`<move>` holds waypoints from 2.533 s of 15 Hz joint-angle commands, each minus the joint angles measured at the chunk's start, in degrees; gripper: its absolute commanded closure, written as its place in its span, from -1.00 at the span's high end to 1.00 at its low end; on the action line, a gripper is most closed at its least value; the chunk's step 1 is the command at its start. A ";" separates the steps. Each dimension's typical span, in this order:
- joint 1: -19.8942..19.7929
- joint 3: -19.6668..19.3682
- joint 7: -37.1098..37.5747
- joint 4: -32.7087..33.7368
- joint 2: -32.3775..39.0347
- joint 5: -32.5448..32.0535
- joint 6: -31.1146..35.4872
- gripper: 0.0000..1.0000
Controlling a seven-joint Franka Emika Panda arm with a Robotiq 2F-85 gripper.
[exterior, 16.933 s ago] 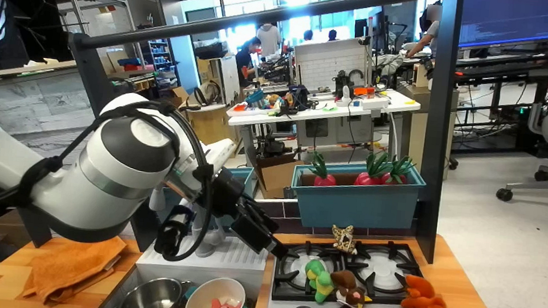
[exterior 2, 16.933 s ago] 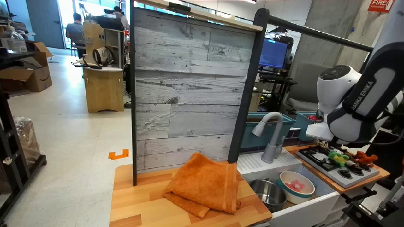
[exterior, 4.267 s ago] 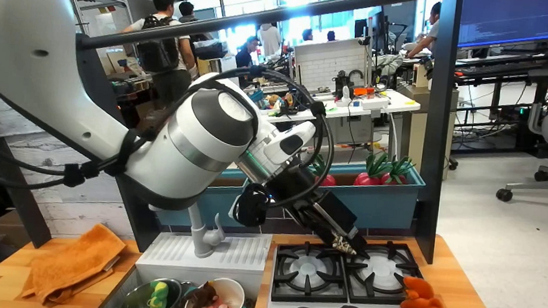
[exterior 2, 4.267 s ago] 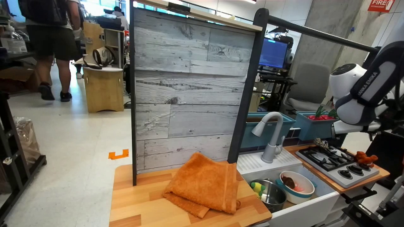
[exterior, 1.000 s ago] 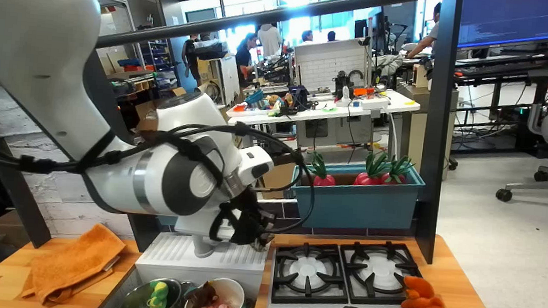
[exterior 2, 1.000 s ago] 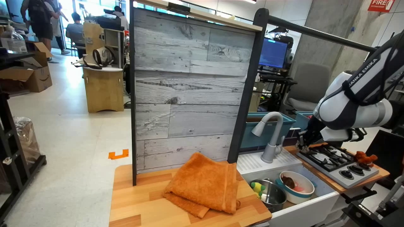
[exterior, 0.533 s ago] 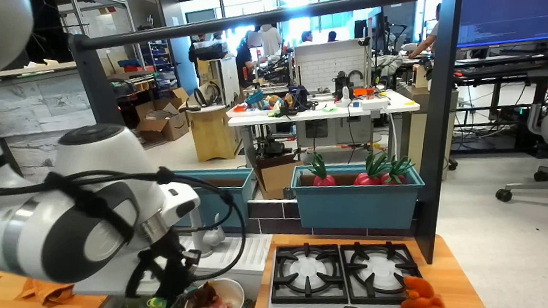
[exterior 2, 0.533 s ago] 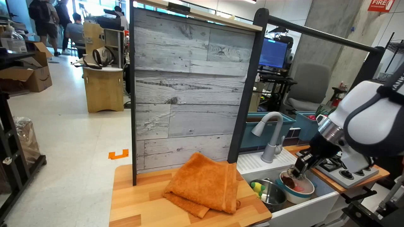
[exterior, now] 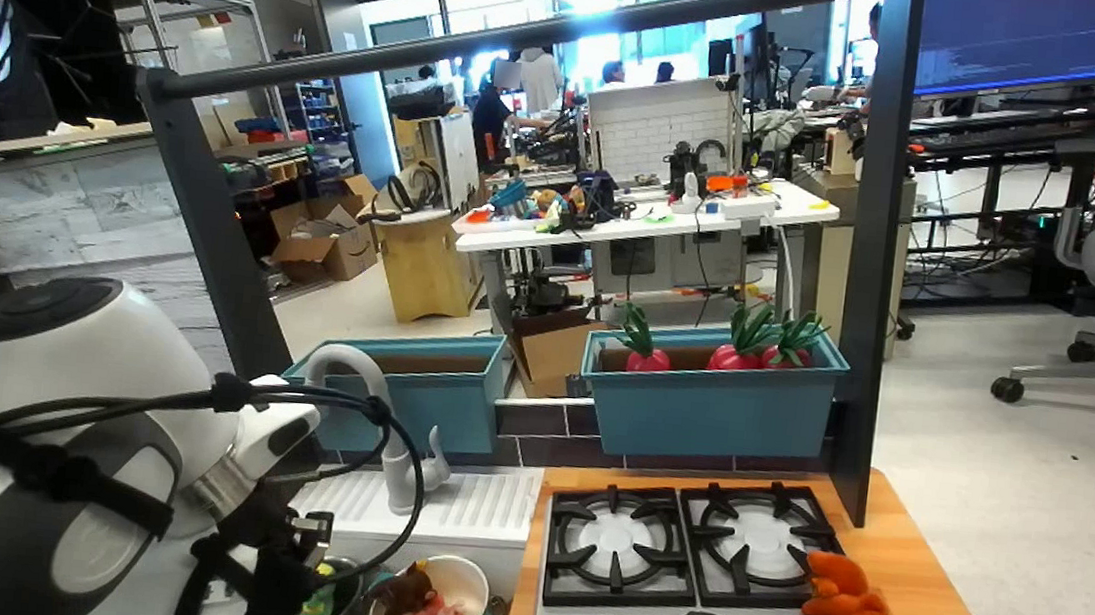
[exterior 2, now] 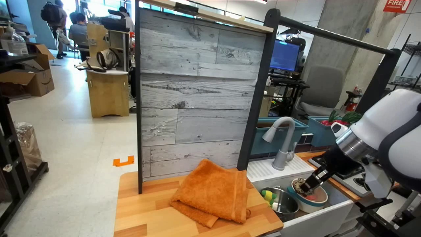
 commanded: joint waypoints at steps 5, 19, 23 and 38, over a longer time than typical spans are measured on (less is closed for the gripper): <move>5.34 -0.29 4.12 5.43 1.39 1.81 1.32 -0.91; 10.04 -7.18 10.82 2.66 -7.53 10.32 -14.92 0.94; 5.85 -14.50 11.48 10.86 -5.17 12.25 -21.45 1.00; -7.55 -28.28 36.53 50.72 19.37 20.77 -47.20 1.00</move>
